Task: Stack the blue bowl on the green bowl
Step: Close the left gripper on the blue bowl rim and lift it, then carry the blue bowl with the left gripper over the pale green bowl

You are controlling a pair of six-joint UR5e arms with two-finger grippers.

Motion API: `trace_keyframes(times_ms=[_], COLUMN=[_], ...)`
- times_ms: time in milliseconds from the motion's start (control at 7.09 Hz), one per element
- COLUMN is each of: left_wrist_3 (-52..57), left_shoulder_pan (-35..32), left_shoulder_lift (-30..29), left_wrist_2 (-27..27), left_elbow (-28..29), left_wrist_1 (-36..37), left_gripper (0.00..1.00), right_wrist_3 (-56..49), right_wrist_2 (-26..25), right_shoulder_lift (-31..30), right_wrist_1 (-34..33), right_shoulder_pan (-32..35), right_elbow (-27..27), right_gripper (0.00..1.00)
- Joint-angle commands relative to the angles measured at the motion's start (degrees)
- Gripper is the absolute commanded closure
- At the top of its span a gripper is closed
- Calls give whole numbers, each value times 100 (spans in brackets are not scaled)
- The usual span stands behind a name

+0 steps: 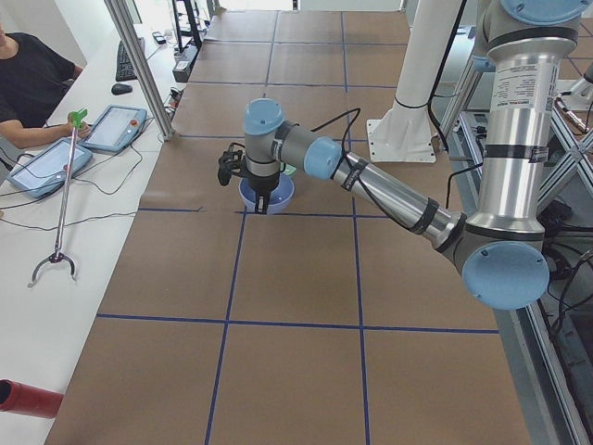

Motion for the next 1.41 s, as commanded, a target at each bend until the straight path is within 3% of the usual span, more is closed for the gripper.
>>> trace_keyframes(times_ms=[0,282,423,705,987,1269], left_wrist_3=[-1584,-3476,-3955,-4494,-5003,-4997], left_shoulder_pan=[666,1773,2153,2927,3018,3036], left_shoulder_lift=[-263,-606,-1086,-1617,-1619,-1575], left_wrist_2=[-133,-73,-64,600,639,709], left_elbow=[-214,-67,265,942,1663,1666], left_wrist_1=[-256,-1318,-1410,-1724,-3031,-3055], left_gripper=[100,100,100,100,100,100], right_wrist_3=[-2,-2,-2,-2,-2,-2], right_wrist_2=[-1,8,-1,-1,-1,-1], right_shoulder_lift=[0,0,0,0,0,0], right_wrist_1=[0,-9,0,0,0,0], right_shoulder_pan=[0,0,0,0,0,0], right_elbow=[0,0,0,0,0,0], right_gripper=[0,0,0,0,0,0])
